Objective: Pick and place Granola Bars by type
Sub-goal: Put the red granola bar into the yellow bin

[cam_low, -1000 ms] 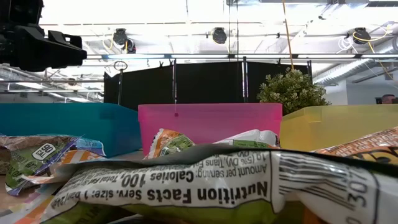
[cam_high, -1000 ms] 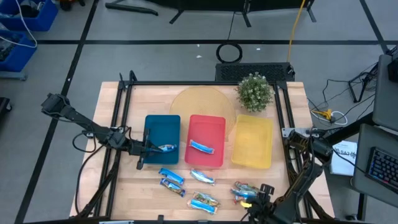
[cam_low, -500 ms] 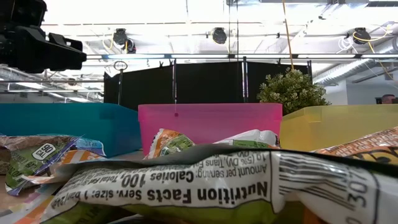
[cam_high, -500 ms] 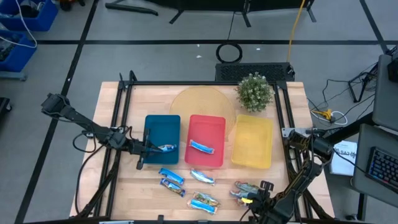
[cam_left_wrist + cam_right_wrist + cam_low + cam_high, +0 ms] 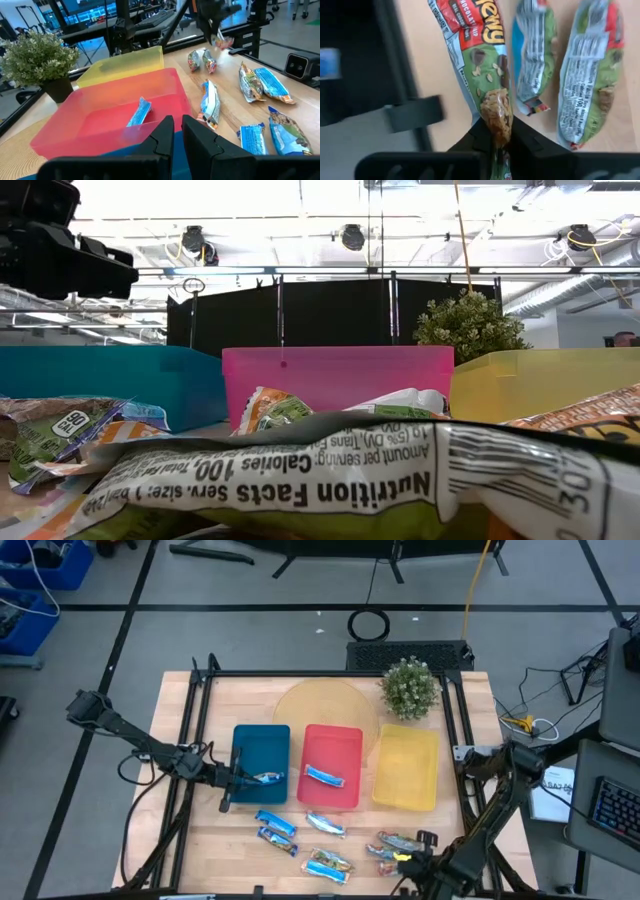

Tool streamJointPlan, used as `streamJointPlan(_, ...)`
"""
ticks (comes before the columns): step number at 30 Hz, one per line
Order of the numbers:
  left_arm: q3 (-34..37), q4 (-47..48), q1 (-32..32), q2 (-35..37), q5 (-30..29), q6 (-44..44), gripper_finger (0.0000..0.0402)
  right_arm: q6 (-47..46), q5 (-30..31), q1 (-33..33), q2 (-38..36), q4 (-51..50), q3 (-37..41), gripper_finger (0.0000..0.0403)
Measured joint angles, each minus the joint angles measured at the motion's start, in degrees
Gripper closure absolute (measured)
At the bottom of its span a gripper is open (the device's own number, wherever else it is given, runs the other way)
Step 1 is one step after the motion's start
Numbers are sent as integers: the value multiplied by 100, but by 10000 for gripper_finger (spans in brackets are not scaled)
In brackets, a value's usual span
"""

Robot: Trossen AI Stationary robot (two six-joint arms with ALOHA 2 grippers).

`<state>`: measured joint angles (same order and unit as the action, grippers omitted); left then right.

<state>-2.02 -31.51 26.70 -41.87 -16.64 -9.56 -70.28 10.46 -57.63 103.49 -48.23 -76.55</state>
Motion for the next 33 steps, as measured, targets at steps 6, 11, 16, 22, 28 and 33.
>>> streamJointPlan(6, 0, -4, 0, 0, -44, 79, 355, 1257, 1334, 281, -921, -639, -9, 372)
streamJointPlan(11, 0, -17, 1, 0, -304, 72, 355, 1278, 2067, 1087, -1657, -2816, 10, 382)
streamJointPlan(16, 0, -96, 0, 0, -470, 19, 355, 1995, 1659, 2160, -2196, -3147, 878, 374)
streamJointPlan(22, 0, -157, 1, 0, -476, -74, 355, 3295, 1155, 3174, -2691, -919, 2605, 382)
streamJointPlan(28, -2, -160, 0, 0, -481, 29, 355, 3623, 262, 3720, -2664, 536, 3747, 384)
streamJointPlan(33, -2, -166, 2, 0, -480, 73, 355, 3335, 55, 3924, -2676, 526, 3965, 357)
